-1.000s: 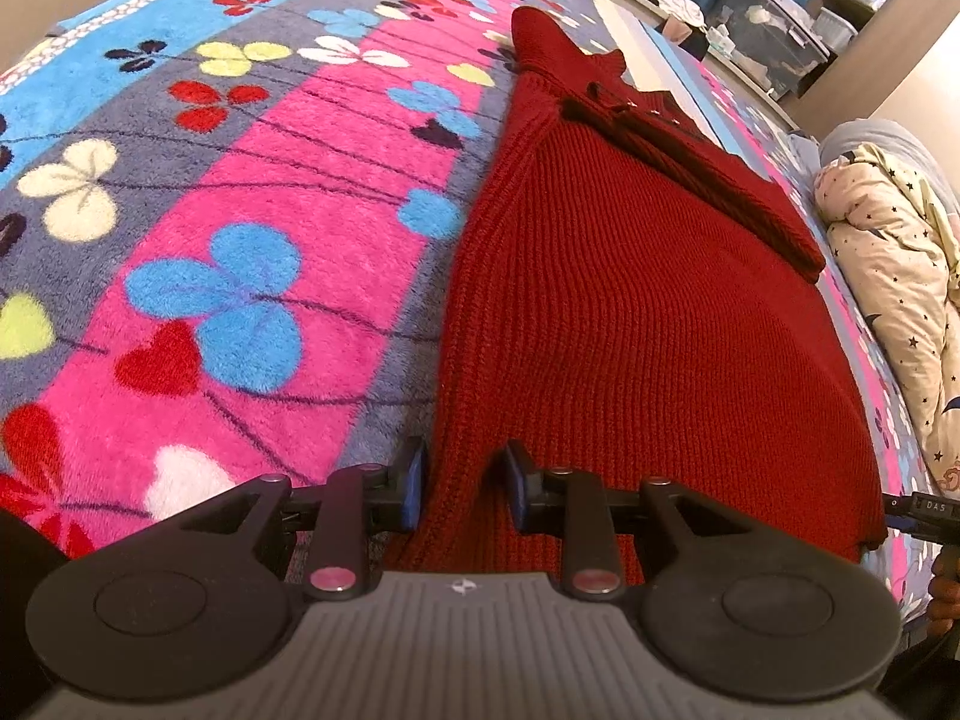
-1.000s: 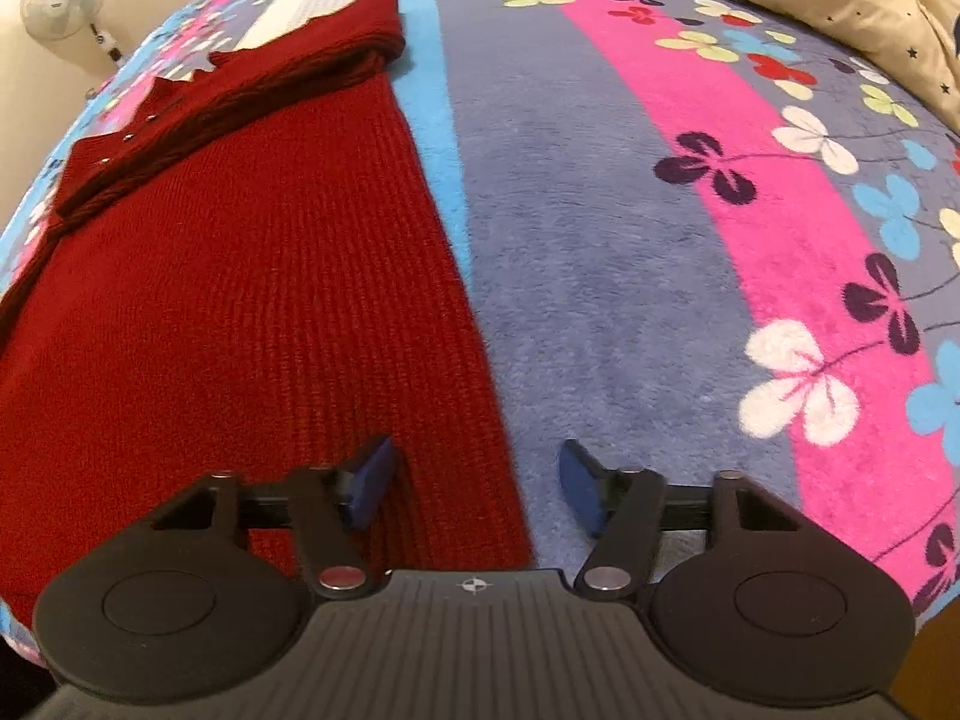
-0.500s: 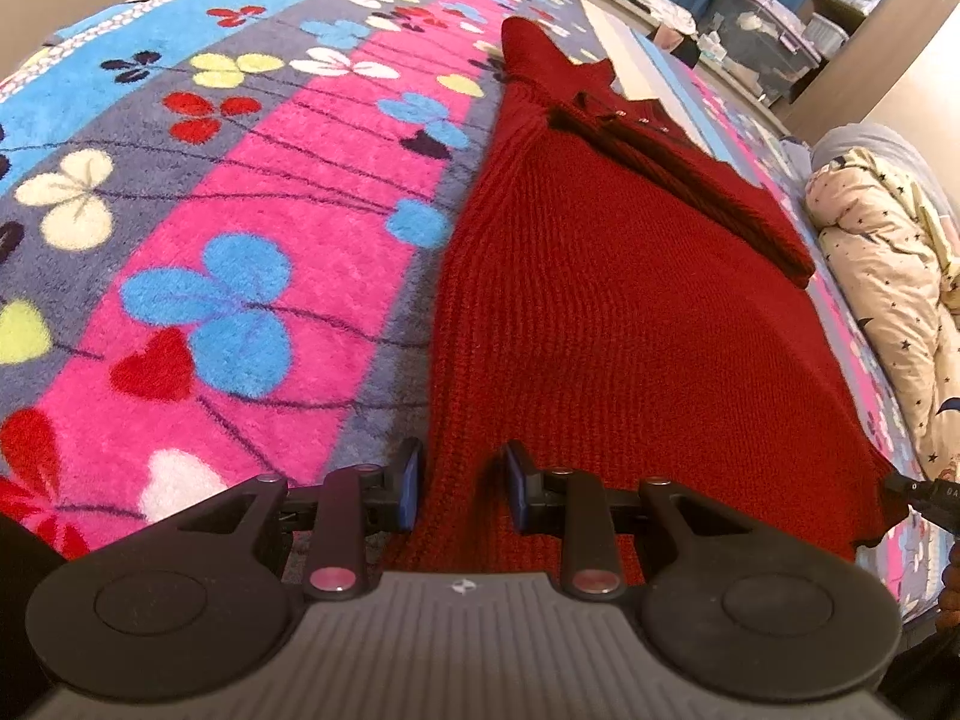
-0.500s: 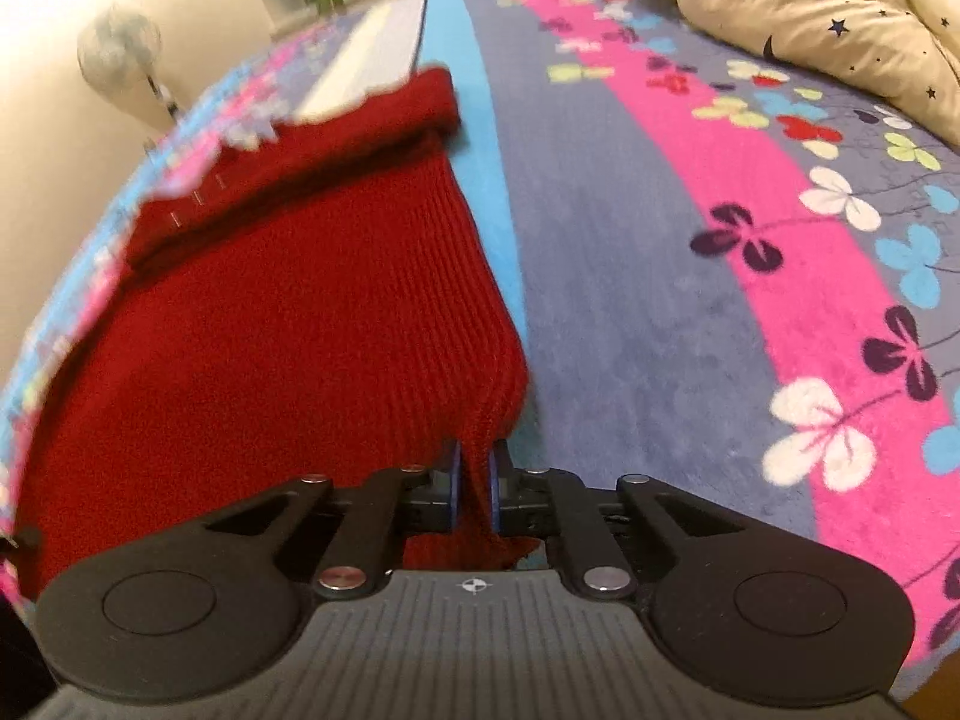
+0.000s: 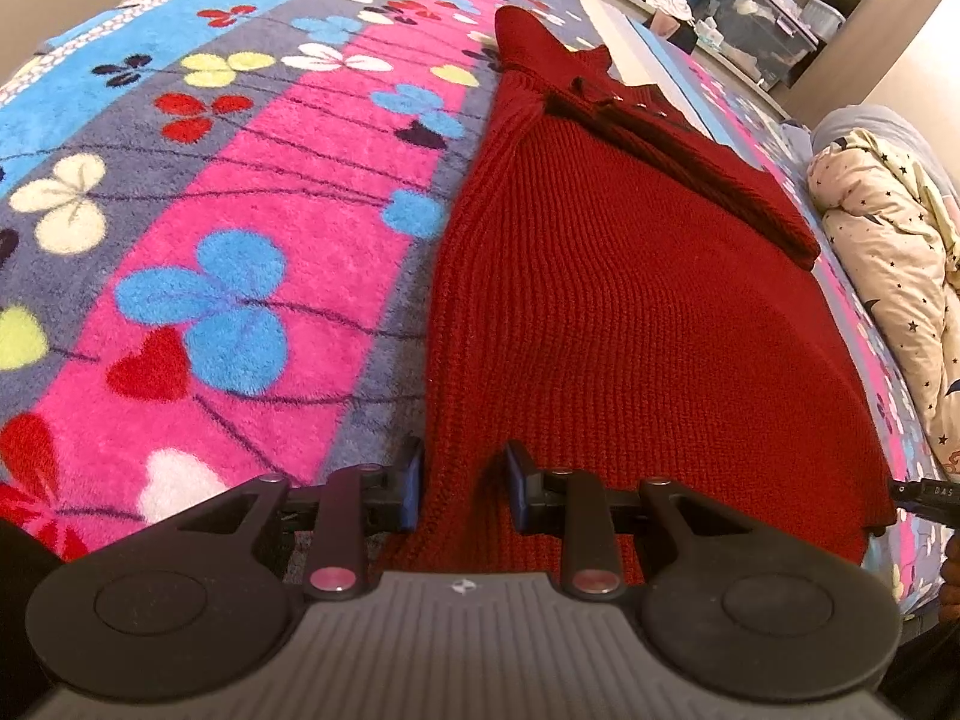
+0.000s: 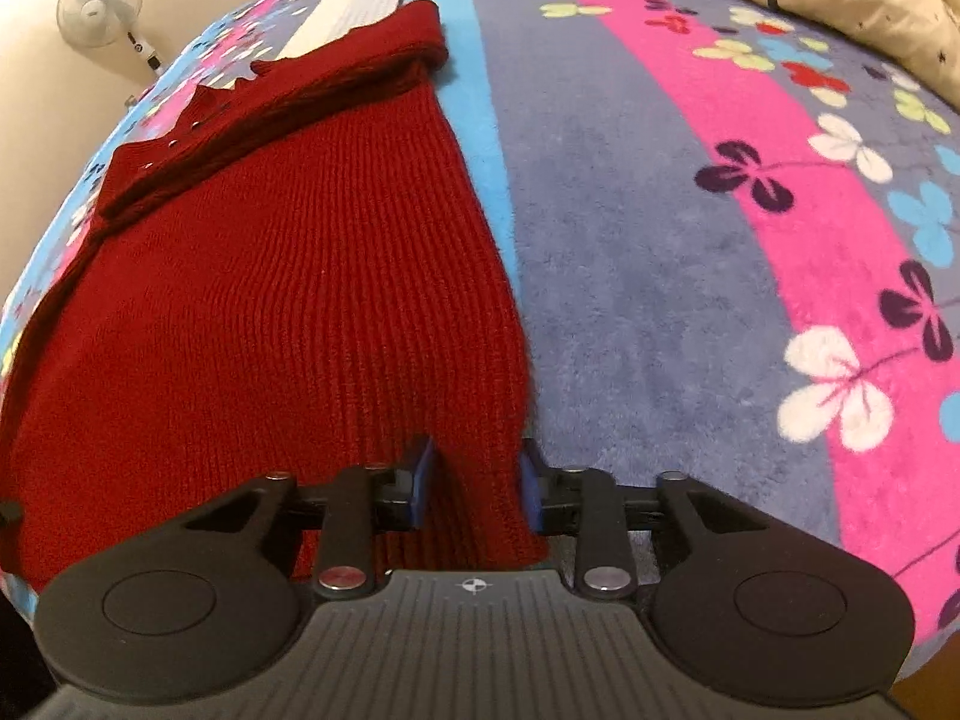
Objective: Fold small clothes
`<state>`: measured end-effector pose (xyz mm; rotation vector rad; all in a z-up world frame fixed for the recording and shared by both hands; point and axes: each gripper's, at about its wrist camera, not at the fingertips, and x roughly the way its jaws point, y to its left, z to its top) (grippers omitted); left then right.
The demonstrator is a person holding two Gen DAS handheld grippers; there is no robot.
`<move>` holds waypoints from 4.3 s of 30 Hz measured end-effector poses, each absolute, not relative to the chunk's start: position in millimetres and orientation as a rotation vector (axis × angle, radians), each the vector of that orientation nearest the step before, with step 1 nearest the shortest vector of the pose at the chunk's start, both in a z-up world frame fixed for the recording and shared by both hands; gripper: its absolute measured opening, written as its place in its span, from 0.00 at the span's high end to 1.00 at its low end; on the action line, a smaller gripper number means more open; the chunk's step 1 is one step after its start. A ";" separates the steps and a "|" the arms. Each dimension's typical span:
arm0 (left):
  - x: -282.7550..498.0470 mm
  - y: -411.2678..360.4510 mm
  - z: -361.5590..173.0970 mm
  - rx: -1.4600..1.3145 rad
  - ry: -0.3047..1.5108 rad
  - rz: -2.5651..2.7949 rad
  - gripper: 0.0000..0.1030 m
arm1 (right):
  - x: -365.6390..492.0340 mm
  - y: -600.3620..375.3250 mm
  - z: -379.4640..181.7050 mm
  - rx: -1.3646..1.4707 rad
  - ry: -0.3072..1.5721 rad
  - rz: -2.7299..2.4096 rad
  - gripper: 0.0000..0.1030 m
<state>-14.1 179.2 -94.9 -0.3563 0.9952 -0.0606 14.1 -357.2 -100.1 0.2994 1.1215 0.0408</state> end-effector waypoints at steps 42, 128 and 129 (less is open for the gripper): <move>129.5 227.0 -30.2 -0.389 0.961 -0.183 0.90 | 56.4 -432.3 -52.3 0.654 0.820 -0.032 0.96; 196.6 190.4 -40.4 -0.133 0.823 -0.349 0.88 | 103.2 -378.1 -73.6 0.380 0.871 0.011 0.89; 196.2 198.9 -34.1 -0.182 0.779 -0.332 0.88 | 101.9 -380.7 -68.4 0.396 0.829 0.006 0.89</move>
